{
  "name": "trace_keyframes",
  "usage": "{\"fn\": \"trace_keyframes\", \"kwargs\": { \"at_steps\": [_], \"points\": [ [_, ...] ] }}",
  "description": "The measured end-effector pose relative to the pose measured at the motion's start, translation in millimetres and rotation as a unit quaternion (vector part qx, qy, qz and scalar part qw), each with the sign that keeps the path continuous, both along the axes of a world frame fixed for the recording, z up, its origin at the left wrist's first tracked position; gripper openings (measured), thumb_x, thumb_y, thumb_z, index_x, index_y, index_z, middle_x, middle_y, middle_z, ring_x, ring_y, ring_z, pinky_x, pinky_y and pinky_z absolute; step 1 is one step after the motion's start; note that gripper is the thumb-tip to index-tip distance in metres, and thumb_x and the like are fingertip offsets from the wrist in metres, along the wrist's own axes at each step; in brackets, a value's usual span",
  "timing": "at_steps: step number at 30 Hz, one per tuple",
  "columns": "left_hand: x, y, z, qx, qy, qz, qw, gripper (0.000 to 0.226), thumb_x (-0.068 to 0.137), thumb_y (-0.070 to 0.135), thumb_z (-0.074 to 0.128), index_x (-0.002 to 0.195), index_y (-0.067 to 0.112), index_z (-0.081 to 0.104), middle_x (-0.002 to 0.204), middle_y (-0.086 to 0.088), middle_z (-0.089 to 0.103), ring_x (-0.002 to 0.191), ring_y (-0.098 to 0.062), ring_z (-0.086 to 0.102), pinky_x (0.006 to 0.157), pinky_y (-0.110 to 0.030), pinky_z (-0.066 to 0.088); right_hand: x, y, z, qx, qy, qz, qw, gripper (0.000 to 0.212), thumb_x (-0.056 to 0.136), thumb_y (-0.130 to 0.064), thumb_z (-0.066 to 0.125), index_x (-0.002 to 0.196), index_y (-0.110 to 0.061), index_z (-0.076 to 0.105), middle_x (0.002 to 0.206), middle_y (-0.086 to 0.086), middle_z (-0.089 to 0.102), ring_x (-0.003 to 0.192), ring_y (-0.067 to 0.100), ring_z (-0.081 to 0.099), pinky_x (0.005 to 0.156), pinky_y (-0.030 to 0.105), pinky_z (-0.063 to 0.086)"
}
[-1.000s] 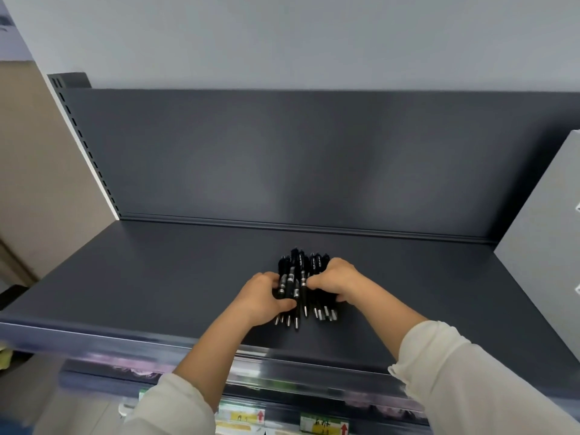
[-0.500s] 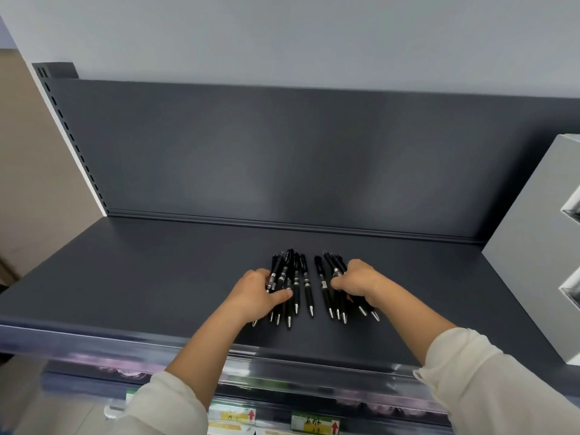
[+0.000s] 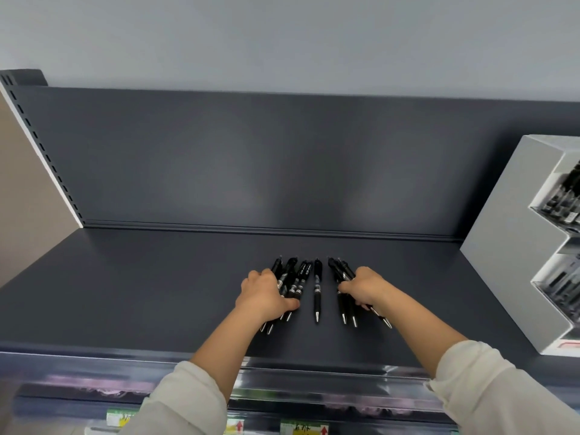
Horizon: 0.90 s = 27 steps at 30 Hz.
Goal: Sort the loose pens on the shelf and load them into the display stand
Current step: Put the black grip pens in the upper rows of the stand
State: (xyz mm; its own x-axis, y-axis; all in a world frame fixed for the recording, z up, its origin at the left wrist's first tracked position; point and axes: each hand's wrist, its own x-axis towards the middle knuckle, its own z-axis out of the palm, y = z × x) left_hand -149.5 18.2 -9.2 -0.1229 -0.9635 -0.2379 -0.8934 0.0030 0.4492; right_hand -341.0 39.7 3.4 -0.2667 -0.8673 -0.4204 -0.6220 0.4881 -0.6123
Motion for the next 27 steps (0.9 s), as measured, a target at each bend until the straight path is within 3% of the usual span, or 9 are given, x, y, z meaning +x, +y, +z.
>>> {"fn": "trace_keyframes", "kwargs": {
  "at_steps": [4,9,15,20,27],
  "points": [
    [3.1,-5.6,-0.4,0.017,0.02,0.005,1.0,0.081,0.071,0.05,0.076,0.132,0.011,0.039,0.133,-0.009,0.041,0.123,-0.029,0.044,0.099,-0.039,0.044,-6.2,0.5,-5.7,-0.007,-0.004,0.0,1.0,0.023,0.092,-0.025,0.057,0.081,-0.009,0.045,0.07,0.006,0.048,0.056,0.016,0.043,0.048,0.025,0.036],
    [9.2,-5.9,-5.0,0.026,0.076,0.007,0.997,0.062,0.071,0.046,0.078,0.116,0.013,0.052,0.116,-0.002,0.058,0.104,-0.019,0.056,0.09,-0.032,0.048,-6.6,0.6,-7.7,-0.015,-0.013,0.0,1.0,0.025,0.091,-0.028,0.059,0.087,-0.008,0.045,0.074,0.006,0.049,0.057,0.015,0.044,0.049,0.024,0.037],
    [17.7,-1.8,-4.0,-0.004,0.125,0.01,0.992,0.051,0.088,0.04,0.062,0.127,0.009,0.05,0.121,-0.003,0.056,0.106,-0.018,0.053,0.084,-0.024,0.04,-5.1,2.3,-6.4,-0.021,-0.012,-0.006,1.0,0.021,0.094,-0.027,0.053,0.091,-0.008,0.045,0.074,0.006,0.048,0.053,0.014,0.039,0.047,0.023,0.034],
    [28.0,-2.7,3.9,-0.013,0.052,-0.018,0.998,0.033,0.093,0.033,0.055,0.118,0.01,0.053,0.105,-0.005,0.061,0.092,-0.02,0.057,0.079,-0.03,0.048,-4.7,0.4,-10.8,-0.024,-0.008,-0.017,1.0,0.015,0.094,-0.021,0.05,0.097,-0.006,0.047,0.073,0.006,0.048,0.056,0.015,0.041,0.047,0.024,0.033],
    [32.1,3.4,0.3,-0.01,-0.047,-0.051,0.998,0.027,0.095,0.027,0.047,0.113,0.006,0.048,0.107,-0.01,0.059,0.09,-0.025,0.056,0.073,-0.031,0.045,-2.9,0.7,-11.6,-0.025,-0.003,-0.018,1.0,0.017,0.094,-0.023,0.05,0.098,-0.007,0.046,0.076,0.007,0.048,0.059,0.017,0.043,0.049,0.026,0.036]
  ]
}}
